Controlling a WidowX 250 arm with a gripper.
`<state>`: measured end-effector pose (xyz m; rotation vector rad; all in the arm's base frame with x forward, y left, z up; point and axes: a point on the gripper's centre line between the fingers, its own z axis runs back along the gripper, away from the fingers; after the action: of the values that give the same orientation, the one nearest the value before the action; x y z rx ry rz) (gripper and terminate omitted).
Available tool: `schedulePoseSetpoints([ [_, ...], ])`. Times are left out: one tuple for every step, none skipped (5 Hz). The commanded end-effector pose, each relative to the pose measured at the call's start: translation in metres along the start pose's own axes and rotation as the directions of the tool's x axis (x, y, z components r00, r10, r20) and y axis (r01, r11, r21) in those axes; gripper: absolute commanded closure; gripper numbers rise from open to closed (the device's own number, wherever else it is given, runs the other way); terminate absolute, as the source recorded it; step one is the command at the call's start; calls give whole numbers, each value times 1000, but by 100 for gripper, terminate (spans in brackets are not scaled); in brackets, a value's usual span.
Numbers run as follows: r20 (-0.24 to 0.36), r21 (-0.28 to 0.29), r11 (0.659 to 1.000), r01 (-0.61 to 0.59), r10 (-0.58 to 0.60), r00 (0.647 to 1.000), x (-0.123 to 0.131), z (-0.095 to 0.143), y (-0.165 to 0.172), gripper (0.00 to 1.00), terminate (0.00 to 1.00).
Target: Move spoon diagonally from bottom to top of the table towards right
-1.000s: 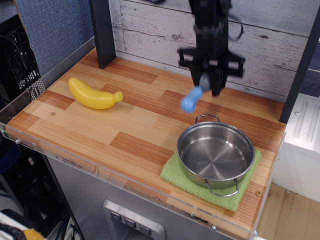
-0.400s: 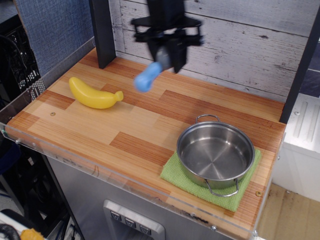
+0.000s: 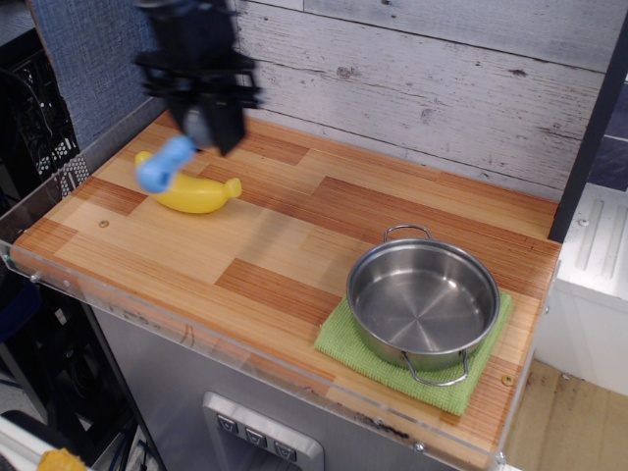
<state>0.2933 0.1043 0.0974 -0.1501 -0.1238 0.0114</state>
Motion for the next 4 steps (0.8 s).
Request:
schedulePoseSetpoints([
  [53,48,992,113,-115,992,32,5,70,100,0],
  [20,31,983,182,-183,983,39,-5,93,100,0],
  [18,36,980,195,-196,980,36,-3,105,100,0],
  [26,88,972,219,-222,975,30,7,100,100,0],
])
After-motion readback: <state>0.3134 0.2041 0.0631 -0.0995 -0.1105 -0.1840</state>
